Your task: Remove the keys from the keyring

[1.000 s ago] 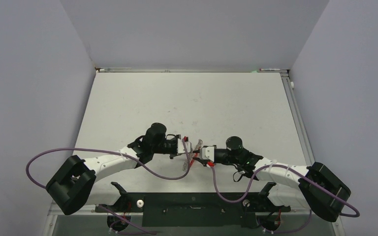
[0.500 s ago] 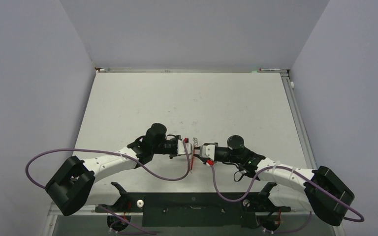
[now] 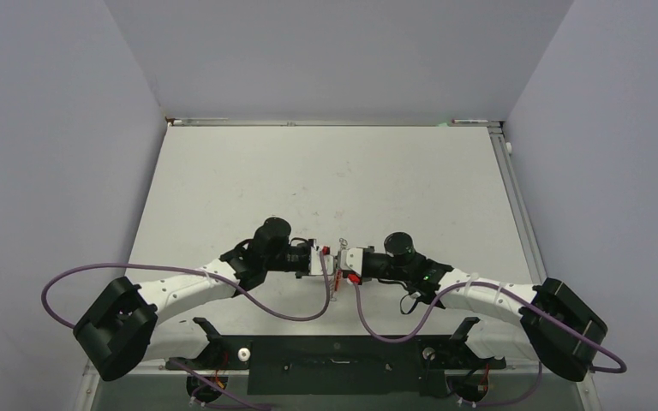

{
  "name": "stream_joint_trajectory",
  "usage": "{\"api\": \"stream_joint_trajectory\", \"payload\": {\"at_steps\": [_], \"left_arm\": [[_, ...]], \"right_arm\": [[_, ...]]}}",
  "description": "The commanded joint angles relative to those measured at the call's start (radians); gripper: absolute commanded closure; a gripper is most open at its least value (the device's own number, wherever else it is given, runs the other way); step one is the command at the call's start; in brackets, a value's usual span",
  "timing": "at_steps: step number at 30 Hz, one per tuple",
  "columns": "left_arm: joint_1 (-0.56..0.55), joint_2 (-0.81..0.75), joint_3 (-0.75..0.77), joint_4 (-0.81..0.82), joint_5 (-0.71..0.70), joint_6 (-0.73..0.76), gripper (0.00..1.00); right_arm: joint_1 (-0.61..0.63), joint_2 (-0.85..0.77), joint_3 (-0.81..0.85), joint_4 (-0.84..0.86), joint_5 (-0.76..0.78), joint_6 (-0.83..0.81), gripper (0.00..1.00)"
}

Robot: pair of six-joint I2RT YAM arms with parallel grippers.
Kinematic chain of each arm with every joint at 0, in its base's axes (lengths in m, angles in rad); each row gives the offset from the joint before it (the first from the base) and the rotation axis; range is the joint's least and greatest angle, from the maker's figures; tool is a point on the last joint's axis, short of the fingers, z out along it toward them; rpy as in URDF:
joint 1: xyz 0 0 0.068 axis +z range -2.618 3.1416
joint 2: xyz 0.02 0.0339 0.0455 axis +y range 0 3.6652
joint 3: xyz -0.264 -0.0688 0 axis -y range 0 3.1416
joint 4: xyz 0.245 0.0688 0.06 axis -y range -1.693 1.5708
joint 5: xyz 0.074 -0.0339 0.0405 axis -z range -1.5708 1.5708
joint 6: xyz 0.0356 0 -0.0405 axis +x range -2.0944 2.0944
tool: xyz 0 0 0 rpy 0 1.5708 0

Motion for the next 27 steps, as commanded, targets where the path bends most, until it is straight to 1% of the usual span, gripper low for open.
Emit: {"api": "stream_joint_trajectory", "payload": {"at_steps": [1, 7, 9, 12, 17, 20, 21, 22, 23, 24, 27], "left_arm": [[-0.014, -0.033, 0.012, 0.019, 0.002, 0.006, 1.0], [-0.007, -0.034, 0.022, -0.008, 0.002, -0.015, 1.0], [0.018, -0.031, 0.024, -0.023, 0.031, -0.029, 0.99], [0.046, -0.032, 0.025, -0.04, 0.071, -0.041, 1.0], [0.052, -0.04, 0.008, -0.03, 0.076, -0.02, 1.0], [0.053, -0.049, -0.009, -0.005, 0.082, -0.025, 1.0], [0.054, -0.053, -0.013, 0.007, 0.084, -0.027, 1.0], [0.053, -0.051, -0.014, 0.009, 0.087, -0.025, 1.0], [0.053, -0.05, -0.013, 0.009, 0.089, -0.024, 1.0], [0.052, -0.047, -0.011, 0.009, 0.09, -0.023, 1.0], [0.053, -0.046, -0.009, 0.009, 0.096, -0.021, 1.0]], "right_arm": [[0.022, 0.012, 0.042, 0.008, 0.057, -0.011, 0.94], [0.024, 0.002, 0.03, 0.018, 0.044, -0.029, 0.95], [0.021, -0.013, 0.005, 0.051, 0.017, -0.037, 0.95], [0.016, -0.021, 0.001, 0.049, -0.001, -0.05, 0.95], [-0.002, -0.025, -0.003, 0.057, -0.019, -0.053, 0.95], [-0.003, -0.017, 0.014, 0.021, -0.025, -0.048, 0.94], [-0.003, -0.015, 0.02, 0.014, -0.029, -0.042, 0.85], [-0.006, -0.019, 0.02, 0.015, -0.038, -0.039, 0.73], [-0.008, -0.026, 0.014, 0.02, -0.045, -0.036, 0.65], [-0.011, -0.033, 0.009, 0.03, -0.048, -0.031, 0.63], [-0.012, -0.044, 0.006, 0.028, -0.059, -0.023, 0.65]]}}
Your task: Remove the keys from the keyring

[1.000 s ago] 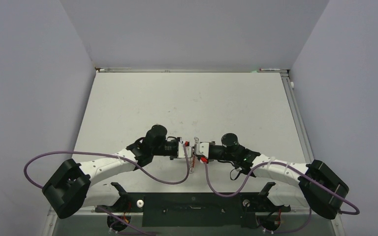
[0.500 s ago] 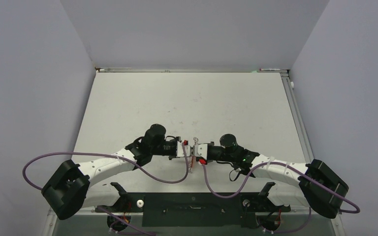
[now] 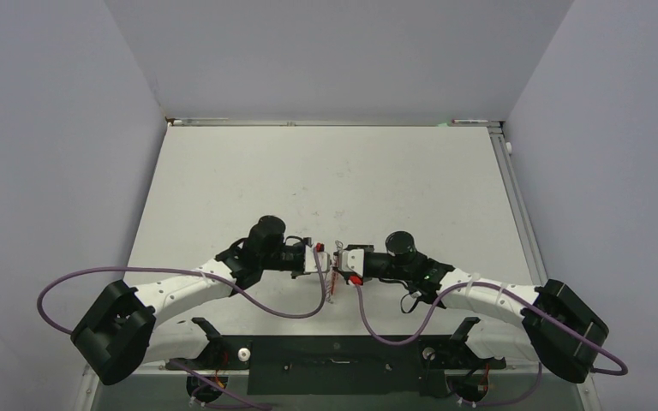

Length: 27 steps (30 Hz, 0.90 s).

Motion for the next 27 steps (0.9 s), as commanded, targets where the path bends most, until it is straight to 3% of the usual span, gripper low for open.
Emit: {"api": "stream_joint_trajectory", "payload": {"at_steps": [1, 10, 17, 24, 27], "left_arm": [[0.006, -0.025, 0.005, 0.03, 0.033, 0.001, 1.0], [0.004, -0.025, 0.011, 0.032, 0.03, 0.004, 1.0], [0.0, -0.015, 0.025, 0.028, 0.023, -0.004, 1.0], [-0.002, -0.007, 0.036, 0.004, 0.016, 0.001, 1.0], [-0.002, -0.007, 0.036, 0.002, 0.012, -0.004, 1.0]], "right_arm": [[-0.009, -0.041, 0.003, 0.027, -0.04, 0.009, 0.64], [-0.01, -0.01, 0.018, 0.014, -0.049, 0.002, 0.74], [-0.003, 0.03, 0.055, -0.024, -0.025, -0.009, 0.75], [0.003, 0.036, 0.066, -0.024, -0.015, 0.0, 0.94], [0.002, 0.032, 0.054, 0.007, -0.005, 0.01, 0.95]]}}
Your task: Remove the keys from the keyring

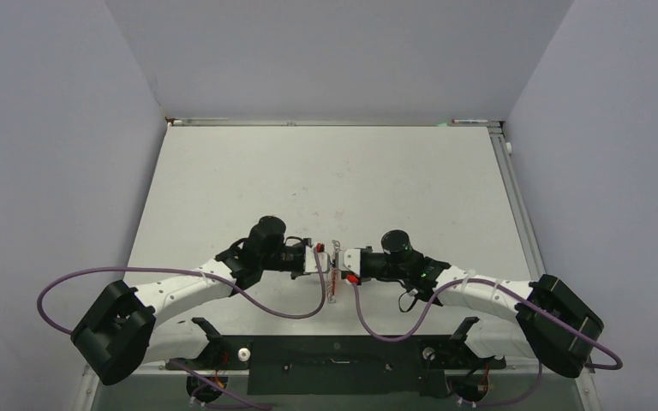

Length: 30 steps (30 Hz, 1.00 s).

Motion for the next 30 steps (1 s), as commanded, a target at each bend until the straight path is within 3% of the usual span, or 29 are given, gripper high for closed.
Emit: {"api": "stream_joint_trajectory", "payload": {"at_steps": [1, 5, 12, 16, 18, 22, 26, 30], "left_arm": [[0.001, -0.007, 0.036, 0.021, 0.013, -0.016, 0.99], [0.038, 0.012, 0.025, 0.059, 0.034, -0.078, 0.87], [0.128, 0.057, 0.045, 0.093, 0.177, -0.134, 0.87], [0.144, 0.054, 0.031, 0.133, 0.233, -0.15, 0.93], [0.148, 0.045, 0.029, 0.129, 0.254, -0.152, 0.87], [0.17, 0.014, 0.031, 0.053, 0.297, -0.141, 0.65], [0.179, -0.014, 0.044, -0.028, 0.336, -0.125, 0.63], [0.183, 0.003, 0.063, 0.016, 0.341, -0.255, 0.62]], "right_arm": [[0.005, -0.008, 0.026, 0.066, 0.014, 0.019, 0.95], [-0.015, -0.051, -0.038, 0.181, -0.018, 0.044, 0.95], [-0.066, -0.061, -0.08, 0.315, -0.117, 0.103, 0.95], [-0.081, -0.052, -0.082, 0.342, -0.138, 0.125, 0.95], [-0.086, -0.05, -0.081, 0.344, -0.142, 0.128, 0.95], [-0.09, -0.054, -0.085, 0.343, -0.147, 0.13, 0.95], [-0.092, -0.054, -0.093, 0.349, -0.151, 0.129, 0.95], [-0.092, -0.048, -0.097, 0.367, -0.153, 0.126, 0.95]]}}
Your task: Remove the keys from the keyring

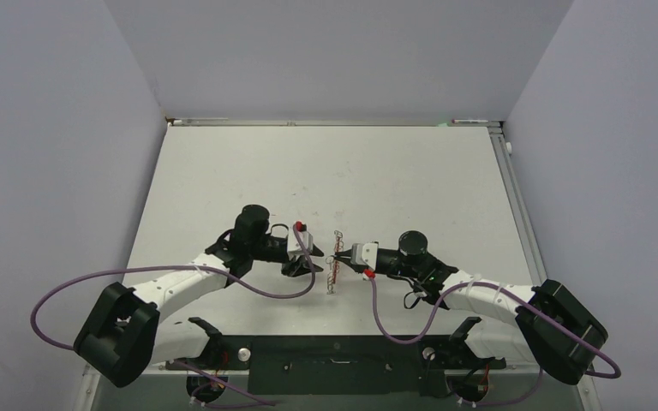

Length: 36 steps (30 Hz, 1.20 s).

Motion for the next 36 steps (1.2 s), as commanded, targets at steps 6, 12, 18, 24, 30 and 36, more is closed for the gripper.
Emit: {"api": "stream_joint_trajectory", "payload": {"at_steps": [6, 12, 18, 24, 30, 36], "left_arm": [[0.01, 0.072, 0.116, 0.038, 0.082, -0.25, 0.64], [0.021, 0.125, 0.128, 0.088, 0.063, -0.313, 0.97], [0.034, 0.182, 0.153, 0.091, 0.122, -0.31, 1.0], [0.025, 0.217, 0.175, 0.108, 0.191, -0.303, 1.0], [0.019, 0.254, 0.171, 0.162, 0.244, -0.295, 1.0], [0.02, 0.274, 0.145, 0.306, 0.258, -0.313, 1.0]], "right_arm": [[-0.007, -0.022, -0.009, 0.109, -0.045, 0.015, 0.95], [-0.009, -0.037, -0.038, 0.158, -0.062, 0.025, 0.95], [-0.014, -0.037, -0.068, 0.246, -0.102, 0.039, 0.95], [-0.022, 0.018, -0.075, 0.345, -0.144, 0.04, 0.95], [-0.023, 0.091, -0.078, 0.467, -0.201, 0.041, 0.95], [-0.04, 0.172, -0.078, 0.608, -0.23, 0.086, 0.95]]}}
